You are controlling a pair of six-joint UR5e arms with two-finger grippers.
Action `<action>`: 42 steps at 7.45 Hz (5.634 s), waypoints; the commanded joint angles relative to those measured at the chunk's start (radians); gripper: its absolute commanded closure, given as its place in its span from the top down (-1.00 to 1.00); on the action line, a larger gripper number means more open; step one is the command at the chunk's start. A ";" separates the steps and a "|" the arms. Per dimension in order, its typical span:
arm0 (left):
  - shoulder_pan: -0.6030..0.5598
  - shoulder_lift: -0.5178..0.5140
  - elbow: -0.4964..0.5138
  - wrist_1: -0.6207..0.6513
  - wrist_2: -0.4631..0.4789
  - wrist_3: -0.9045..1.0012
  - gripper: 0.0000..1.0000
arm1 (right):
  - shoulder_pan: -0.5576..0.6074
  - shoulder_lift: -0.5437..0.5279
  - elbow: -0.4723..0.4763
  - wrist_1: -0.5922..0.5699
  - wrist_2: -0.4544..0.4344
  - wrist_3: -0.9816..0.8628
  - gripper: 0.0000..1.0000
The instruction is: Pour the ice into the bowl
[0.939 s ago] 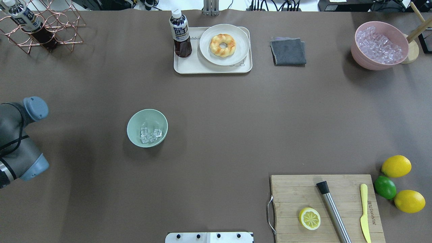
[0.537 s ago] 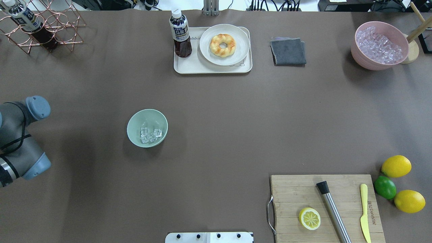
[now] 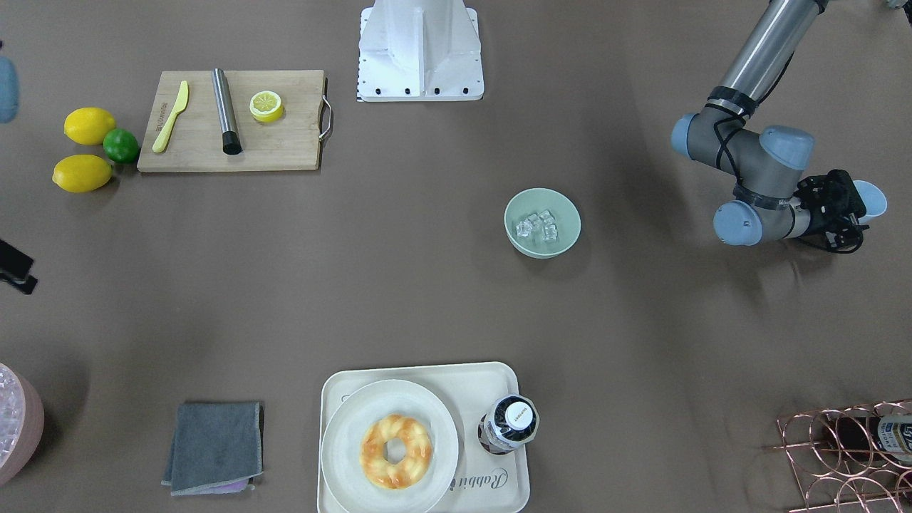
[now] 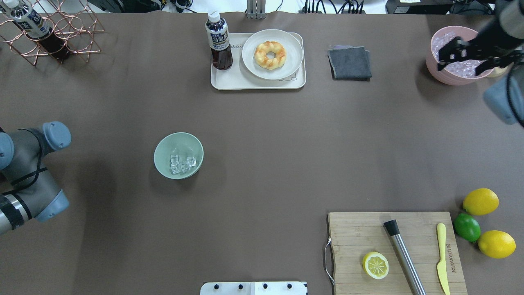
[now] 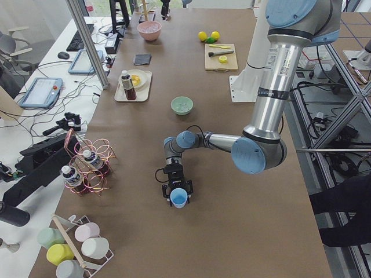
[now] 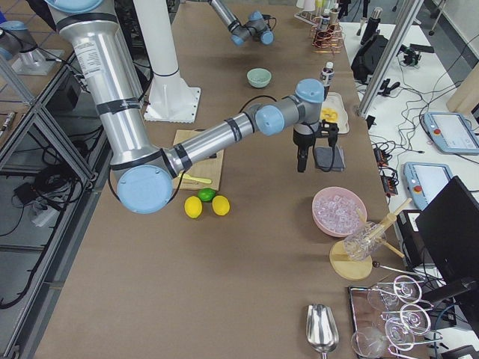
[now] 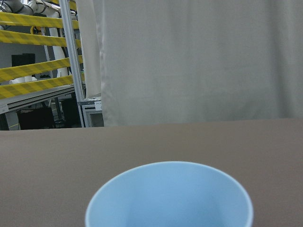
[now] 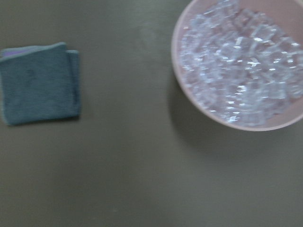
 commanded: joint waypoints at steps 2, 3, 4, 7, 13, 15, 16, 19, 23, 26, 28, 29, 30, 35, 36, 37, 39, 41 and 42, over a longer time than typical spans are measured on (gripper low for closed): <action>-0.001 -0.043 -0.008 0.011 0.002 0.040 0.94 | -0.444 0.348 0.008 -0.118 -0.283 0.502 0.99; -0.001 -0.045 -0.010 0.017 0.002 0.043 0.94 | -0.542 0.443 -0.046 -0.122 -0.343 0.576 0.99; -0.001 -0.049 -0.013 0.019 0.002 0.042 0.94 | -0.619 0.531 -0.102 -0.122 -0.386 0.596 0.99; 0.025 -0.057 -0.120 0.167 -0.016 0.023 0.94 | -0.784 0.715 -0.310 -0.081 -0.469 0.615 0.98; 0.003 -0.066 -0.563 0.430 -0.085 0.249 0.94 | -0.872 0.831 -0.597 0.107 -0.558 0.615 0.95; -0.170 -0.092 -0.570 0.348 -0.082 0.554 0.94 | -0.859 0.829 -0.602 0.107 -0.557 0.612 0.07; -0.265 -0.077 -0.568 0.247 -0.082 0.704 0.94 | -0.850 0.826 -0.608 0.107 -0.555 0.614 -0.18; -0.509 0.050 -0.528 -0.033 -0.196 1.153 0.94 | -0.832 0.820 -0.643 0.156 -0.549 0.617 -0.83; -0.864 0.152 -0.308 -0.421 -0.414 1.721 0.94 | -0.787 0.820 -0.625 0.184 -0.496 0.617 -1.00; -0.998 0.086 -0.145 -0.457 -0.647 1.997 0.94 | -0.682 0.783 -0.557 0.171 -0.365 0.579 -1.00; -1.046 0.061 -0.116 -0.462 -0.754 2.077 0.94 | -0.588 0.715 -0.447 0.118 -0.267 0.459 -1.00; -1.052 0.075 -0.170 -0.480 -0.818 2.109 0.94 | -0.551 0.634 -0.354 0.087 -0.258 0.355 -1.00; -1.043 0.136 -0.263 -0.494 -0.828 2.111 0.95 | -0.511 0.557 -0.273 0.064 -0.221 0.287 -1.00; -0.879 0.178 -0.270 -0.664 -0.943 2.114 0.94 | -0.188 0.124 -0.069 0.072 -0.003 -0.133 -1.00; -0.851 0.178 -0.270 -0.676 -0.993 2.114 0.94 | -0.127 0.067 -0.069 0.073 0.035 -0.220 -1.00; -0.843 0.179 -0.274 -0.684 -1.060 2.115 0.94 | -0.073 0.003 -0.078 0.105 0.073 -0.301 -1.00; -0.828 0.190 -0.284 -0.686 -1.081 2.176 0.94 | 0.033 -0.086 -0.153 0.191 0.133 -0.472 -1.00; -0.828 0.221 -0.303 -0.683 -1.085 2.189 0.94 | 0.127 -0.143 -0.233 0.217 0.192 -0.624 -1.00; -0.829 0.227 -0.303 -0.682 -1.078 2.189 0.94 | 0.159 -0.168 -0.265 0.222 0.196 -0.684 -1.00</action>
